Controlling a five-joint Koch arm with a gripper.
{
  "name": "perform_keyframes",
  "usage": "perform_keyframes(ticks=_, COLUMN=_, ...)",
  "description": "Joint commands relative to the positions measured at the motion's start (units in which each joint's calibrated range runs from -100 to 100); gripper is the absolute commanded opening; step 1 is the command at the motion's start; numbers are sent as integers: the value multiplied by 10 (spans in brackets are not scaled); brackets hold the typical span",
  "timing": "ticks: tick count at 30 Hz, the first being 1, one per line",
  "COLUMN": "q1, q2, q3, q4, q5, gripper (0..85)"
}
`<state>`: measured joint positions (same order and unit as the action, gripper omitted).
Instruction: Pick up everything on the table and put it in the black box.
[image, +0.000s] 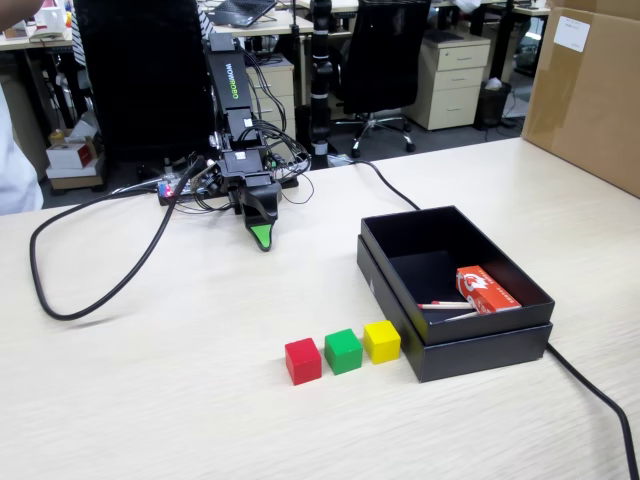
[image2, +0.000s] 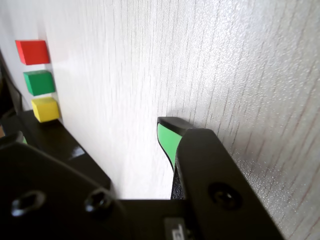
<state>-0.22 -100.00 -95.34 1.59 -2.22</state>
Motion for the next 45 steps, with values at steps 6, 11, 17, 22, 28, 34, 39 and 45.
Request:
perform_keyframes(ticks=6, q1=0, q2=1, q3=-12, q4=-19, q5=-3, gripper=477)
perform_keyframes(ticks=11, q1=0, q2=1, q3=-10, q4=-20, q5=-4, gripper=477)
perform_keyframes(ticks=17, q1=0, q2=1, q3=-9, q4=-21, q5=-4, gripper=477)
perform_keyframes(ticks=22, q1=-1, q2=1, q3=-6, q4=-28, q5=-4, gripper=479)
perform_keyframes(ticks=28, q1=-4, q2=1, q3=73, q4=-140, q5=3, gripper=481)
perform_keyframes(ticks=34, q1=-10, q2=5, q3=191, q4=-261, q5=9, gripper=477)
perform_keyframes(ticks=39, q1=-9, q2=30, q3=317, q4=-355, q5=19, gripper=476)
perform_keyframes(ticks=45, q1=-14, q2=149, q3=508, q4=-485, q5=20, gripper=477)
